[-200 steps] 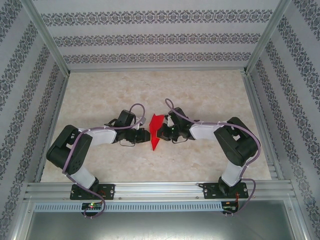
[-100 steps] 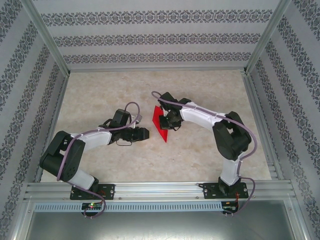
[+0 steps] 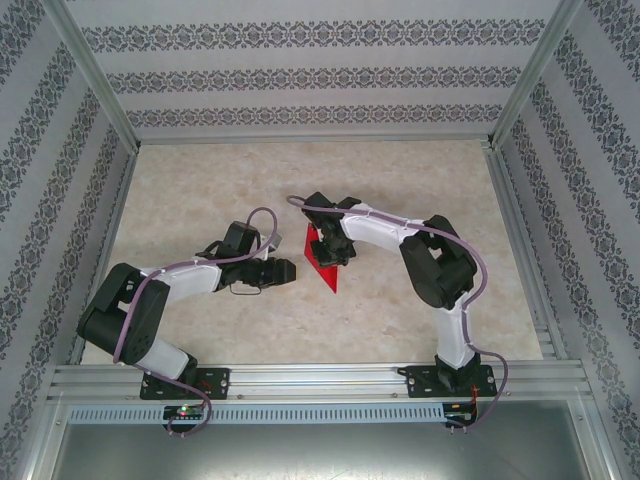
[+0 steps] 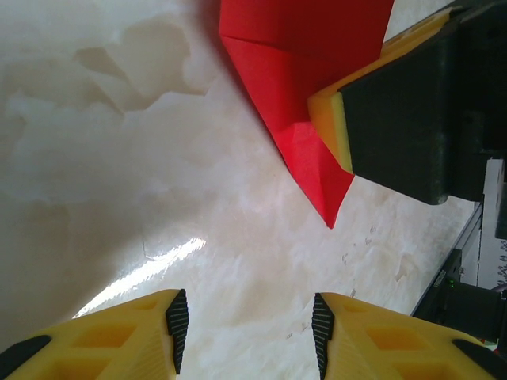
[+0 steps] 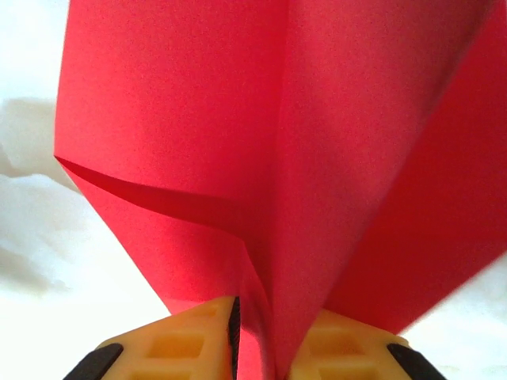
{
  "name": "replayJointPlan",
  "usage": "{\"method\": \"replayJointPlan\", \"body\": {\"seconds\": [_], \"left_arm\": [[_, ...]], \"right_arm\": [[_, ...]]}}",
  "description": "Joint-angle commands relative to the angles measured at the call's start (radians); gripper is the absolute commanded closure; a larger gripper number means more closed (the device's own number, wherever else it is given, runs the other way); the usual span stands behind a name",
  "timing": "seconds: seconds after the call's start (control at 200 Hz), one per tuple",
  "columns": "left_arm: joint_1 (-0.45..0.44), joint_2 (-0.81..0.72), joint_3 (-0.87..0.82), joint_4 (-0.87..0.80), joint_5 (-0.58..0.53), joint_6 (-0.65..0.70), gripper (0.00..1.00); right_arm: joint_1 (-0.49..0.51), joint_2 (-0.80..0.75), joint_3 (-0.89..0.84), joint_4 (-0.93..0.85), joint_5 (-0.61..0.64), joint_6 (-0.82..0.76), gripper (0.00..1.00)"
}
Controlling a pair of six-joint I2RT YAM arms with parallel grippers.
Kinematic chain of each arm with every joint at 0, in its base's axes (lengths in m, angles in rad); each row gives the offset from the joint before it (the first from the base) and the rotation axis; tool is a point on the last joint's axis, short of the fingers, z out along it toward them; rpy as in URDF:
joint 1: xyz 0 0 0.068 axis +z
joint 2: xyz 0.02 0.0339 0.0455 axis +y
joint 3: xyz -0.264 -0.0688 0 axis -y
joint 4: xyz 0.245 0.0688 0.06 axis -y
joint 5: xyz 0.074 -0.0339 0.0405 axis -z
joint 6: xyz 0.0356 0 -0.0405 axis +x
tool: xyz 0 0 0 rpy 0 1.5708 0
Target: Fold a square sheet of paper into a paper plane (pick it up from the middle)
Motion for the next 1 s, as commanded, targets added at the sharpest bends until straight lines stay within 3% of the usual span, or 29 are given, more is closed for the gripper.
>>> {"method": "replayJointPlan", "body": {"seconds": [0.0,0.555,0.734,0.859,0.994], "left_arm": [[0.013,-0.007,-0.012,-0.008,0.016,0.026,0.51],[0.013,-0.004,-0.021,-0.007,0.024,0.031,0.50],[0.014,-0.028,-0.004,-0.023,0.032,0.032,0.49],[0.013,-0.090,0.040,-0.104,0.015,0.069,0.44],[0.014,-0.162,0.124,-0.269,-0.096,0.175,0.35]], "right_arm": [[0.014,0.028,0.027,-0.023,0.033,-0.004,0.79],[0.039,0.044,0.063,-0.060,0.079,-0.014,0.78],[0.043,0.002,0.085,-0.110,0.096,-0.025,0.73],[0.044,-0.070,0.084,-0.145,0.090,-0.042,0.66],[0.037,-0.164,0.054,-0.143,0.025,-0.083,0.61]]}}
